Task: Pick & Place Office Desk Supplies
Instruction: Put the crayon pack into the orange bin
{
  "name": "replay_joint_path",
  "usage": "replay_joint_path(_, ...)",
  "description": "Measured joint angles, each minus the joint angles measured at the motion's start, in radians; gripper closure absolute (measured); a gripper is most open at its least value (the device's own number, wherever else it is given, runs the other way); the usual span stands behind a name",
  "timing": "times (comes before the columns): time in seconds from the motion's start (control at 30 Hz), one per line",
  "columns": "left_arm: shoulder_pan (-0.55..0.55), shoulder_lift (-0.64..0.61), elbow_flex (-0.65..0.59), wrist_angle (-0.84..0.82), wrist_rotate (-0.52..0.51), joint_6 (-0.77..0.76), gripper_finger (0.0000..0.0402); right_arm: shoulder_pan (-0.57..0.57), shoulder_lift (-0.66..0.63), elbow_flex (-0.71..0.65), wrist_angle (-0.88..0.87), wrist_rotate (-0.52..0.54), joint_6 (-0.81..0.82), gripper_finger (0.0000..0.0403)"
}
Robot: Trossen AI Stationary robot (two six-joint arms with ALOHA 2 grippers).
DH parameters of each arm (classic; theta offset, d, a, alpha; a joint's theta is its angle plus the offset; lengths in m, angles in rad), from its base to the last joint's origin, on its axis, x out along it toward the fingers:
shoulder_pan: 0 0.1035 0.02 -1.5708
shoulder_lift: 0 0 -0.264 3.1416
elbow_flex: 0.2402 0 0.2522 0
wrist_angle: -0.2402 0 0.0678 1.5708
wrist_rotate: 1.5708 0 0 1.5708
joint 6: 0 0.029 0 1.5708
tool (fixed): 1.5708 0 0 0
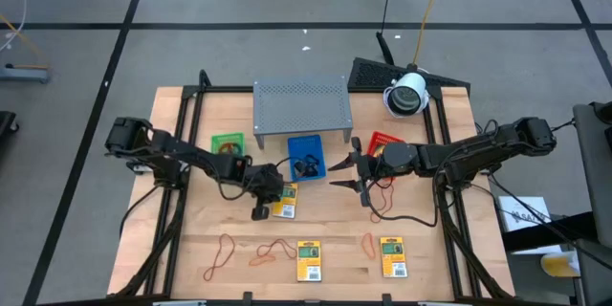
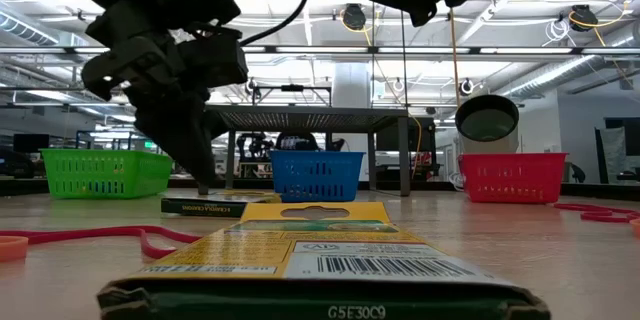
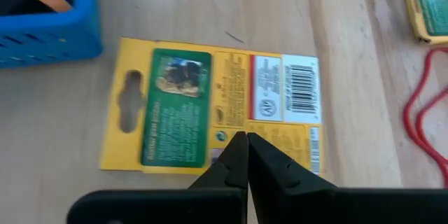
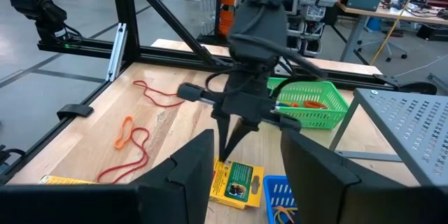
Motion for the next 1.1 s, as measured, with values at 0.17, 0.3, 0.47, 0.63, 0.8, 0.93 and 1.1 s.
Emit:
replay_joint_path(0.17,-0.052,0.031,0.000,0.005,-0.010,-0.044,0.0399,0.000,0.000,0.000,0.001,0.000,0.000,0.0248)
replay_joint_path(0.3,-0.088,0.079,0.004,0.070,-0.026,-0.079,0.0400,0.000,-0.001,-0.001,0.009,0.000,0.003,0.0248)
replay_joint_path(0.47,-0.110,0.149,0.004,0.224,-0.038,-0.239,0.0400,0.000,-0.001,-0.001,0.017,0.000,0.003,0.0248)
replay_joint_path(0.63,-0.135,0.169,0.002,0.325,-0.131,-0.398,0.0400,0.000,-0.001,-0.001,0.017,0.000,0.003,0.0248)
replay_joint_path(0.8,-0.170,0.170,-0.001,0.368,-0.158,-0.419,0.0401,0.000,-0.001,-0.001,0.015,0.000,0.003,0.0248)
replay_joint_path(0.93,-0.203,0.170,-0.001,0.350,-0.103,-0.420,0.0401,0.000,-0.001,-0.001,0.016,-0.002,0.003,0.0248)
replay_joint_path(1.1,-0.236,0.169,0.002,0.287,-0.081,-0.475,0.0401,0.000,-0.001,-0.001,0.016,-0.003,0.004,0.0248)
